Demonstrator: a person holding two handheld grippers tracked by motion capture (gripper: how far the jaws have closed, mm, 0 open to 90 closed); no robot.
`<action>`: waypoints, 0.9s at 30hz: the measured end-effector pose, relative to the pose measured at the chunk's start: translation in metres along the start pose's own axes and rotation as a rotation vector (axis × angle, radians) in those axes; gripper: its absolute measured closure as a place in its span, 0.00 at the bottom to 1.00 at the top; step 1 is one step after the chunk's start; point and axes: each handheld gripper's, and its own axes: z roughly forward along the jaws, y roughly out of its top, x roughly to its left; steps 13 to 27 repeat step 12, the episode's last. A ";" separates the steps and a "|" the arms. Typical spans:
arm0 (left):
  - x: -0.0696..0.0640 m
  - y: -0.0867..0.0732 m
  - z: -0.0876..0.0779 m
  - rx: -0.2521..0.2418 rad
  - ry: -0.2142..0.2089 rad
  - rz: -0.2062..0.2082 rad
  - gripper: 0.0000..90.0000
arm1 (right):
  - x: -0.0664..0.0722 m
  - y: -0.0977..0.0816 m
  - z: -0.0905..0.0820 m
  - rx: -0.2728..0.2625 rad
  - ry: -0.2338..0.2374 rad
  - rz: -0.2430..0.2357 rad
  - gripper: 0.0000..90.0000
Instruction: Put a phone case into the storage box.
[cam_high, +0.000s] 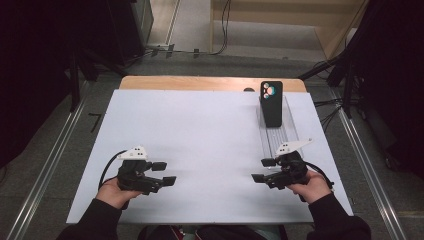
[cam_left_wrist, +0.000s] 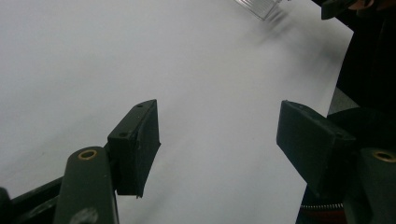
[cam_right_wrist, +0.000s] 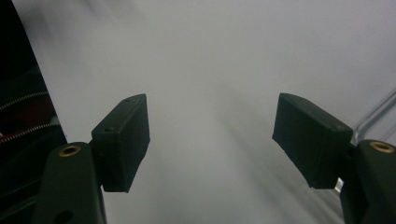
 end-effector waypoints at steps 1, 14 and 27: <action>0.000 -0.001 -0.001 0.000 0.002 -0.002 0.34 | 0.000 -0.003 0.000 0.011 -0.004 -0.007 0.28; 0.001 -0.005 -0.001 0.007 0.004 -0.002 0.34 | 0.002 -0.010 -0.001 0.009 0.010 -0.021 0.27; 0.001 -0.005 -0.001 0.007 0.004 -0.002 0.34 | 0.002 -0.010 -0.001 0.009 0.010 -0.021 0.27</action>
